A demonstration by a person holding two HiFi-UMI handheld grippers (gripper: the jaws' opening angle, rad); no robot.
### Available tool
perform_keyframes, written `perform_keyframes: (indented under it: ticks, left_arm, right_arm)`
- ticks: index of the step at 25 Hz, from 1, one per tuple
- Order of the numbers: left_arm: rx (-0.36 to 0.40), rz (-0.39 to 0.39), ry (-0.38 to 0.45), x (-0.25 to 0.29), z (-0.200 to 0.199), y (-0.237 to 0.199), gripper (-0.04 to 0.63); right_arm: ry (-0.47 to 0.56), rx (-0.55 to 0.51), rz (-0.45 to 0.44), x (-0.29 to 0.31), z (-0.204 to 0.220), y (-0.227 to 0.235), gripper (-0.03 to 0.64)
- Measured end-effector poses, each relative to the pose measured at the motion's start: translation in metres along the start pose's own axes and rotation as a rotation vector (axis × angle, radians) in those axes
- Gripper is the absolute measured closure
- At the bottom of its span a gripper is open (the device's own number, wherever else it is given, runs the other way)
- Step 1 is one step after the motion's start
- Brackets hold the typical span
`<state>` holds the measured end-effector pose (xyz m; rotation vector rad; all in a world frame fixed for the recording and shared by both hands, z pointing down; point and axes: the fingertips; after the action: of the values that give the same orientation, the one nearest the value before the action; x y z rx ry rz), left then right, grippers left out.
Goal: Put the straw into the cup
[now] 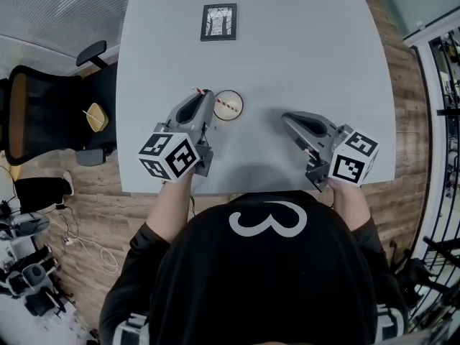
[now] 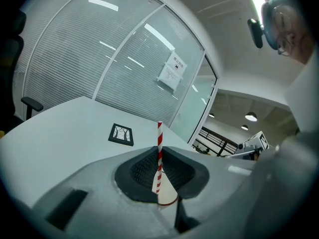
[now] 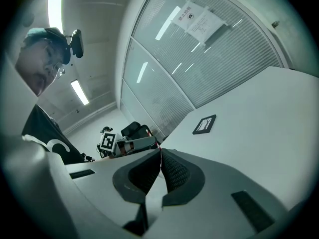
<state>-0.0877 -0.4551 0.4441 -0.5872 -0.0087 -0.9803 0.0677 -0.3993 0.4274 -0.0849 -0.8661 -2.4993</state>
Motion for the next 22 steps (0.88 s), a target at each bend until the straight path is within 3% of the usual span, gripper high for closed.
perform_keyframes:
  ticks: [6, 22]
  left_arm:
    - [-0.001, 0.003, -0.011, 0.001, 0.01, -0.004, 0.561]
    - [-0.135, 0.009, 0.022, -0.005, 0.017, -0.032, 0.561]
  right_arm:
    - [-0.003, 0.027, 0.011, 0.0, 0.008, 0.005, 0.604]
    - [-0.055, 0.08, 0.031, 0.01, 0.028, 0.011, 0.604]
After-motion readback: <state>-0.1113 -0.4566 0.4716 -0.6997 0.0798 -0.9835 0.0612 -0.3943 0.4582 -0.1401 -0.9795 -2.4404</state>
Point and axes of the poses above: the fingertips, and each gripper's own axes: x forward along the fingers, y to its right, z out of its underside, and after that the axes turned 1 degree about -x, right-handed
